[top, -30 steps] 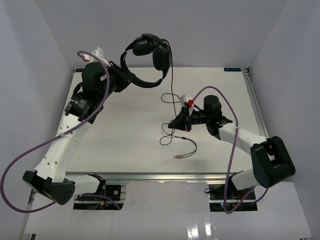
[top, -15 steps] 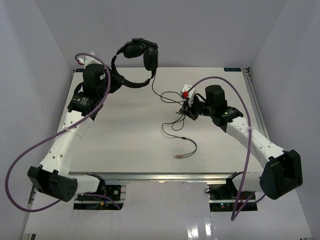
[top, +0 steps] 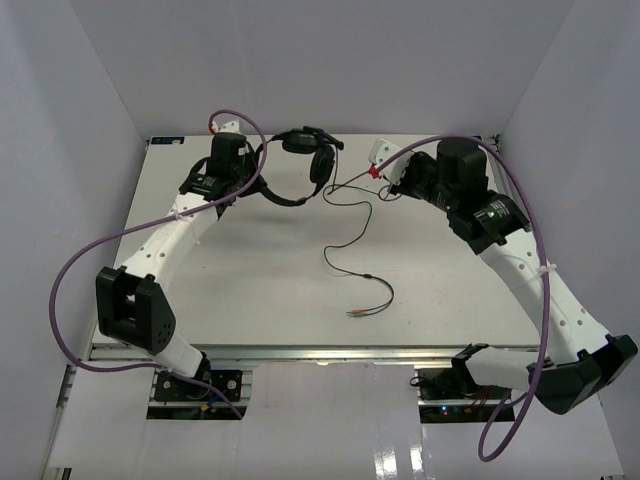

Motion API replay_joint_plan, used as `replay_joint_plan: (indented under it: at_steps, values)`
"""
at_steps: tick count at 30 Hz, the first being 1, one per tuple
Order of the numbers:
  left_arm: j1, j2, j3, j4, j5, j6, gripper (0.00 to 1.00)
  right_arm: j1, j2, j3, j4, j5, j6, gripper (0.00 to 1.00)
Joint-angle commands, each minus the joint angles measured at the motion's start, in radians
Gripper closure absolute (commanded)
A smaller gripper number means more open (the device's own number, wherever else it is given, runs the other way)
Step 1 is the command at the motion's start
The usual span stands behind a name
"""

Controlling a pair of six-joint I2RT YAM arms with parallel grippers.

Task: Wrap the headphones

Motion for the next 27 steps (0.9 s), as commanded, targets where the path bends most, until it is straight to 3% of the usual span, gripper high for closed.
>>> replay_joint_plan:
  at_steps: [1,7,12,18,27]
  values:
    - [-0.045,0.009,0.028,0.022,0.123,0.148,1.0,0.033,0.073,0.14,-0.044,-0.033,-0.053,0.92]
    - [-0.085,-0.009,-0.053,0.034,0.31,0.28,1.0,0.036,0.138,0.199,0.026,0.001,-0.042,0.92]
    - [-0.097,-0.12,-0.169,0.084,0.421,0.365,1.0,0.017,0.136,0.094,0.149,0.135,-0.074,0.92]
    - [-0.141,-0.293,-0.336,0.177,0.587,0.445,1.0,-0.02,0.167,0.08,0.146,-0.002,0.027,0.92]
    - [-0.214,-0.374,-0.36,0.188,0.632,0.443,1.0,-0.055,0.288,0.104,0.138,-0.226,0.246,0.92]
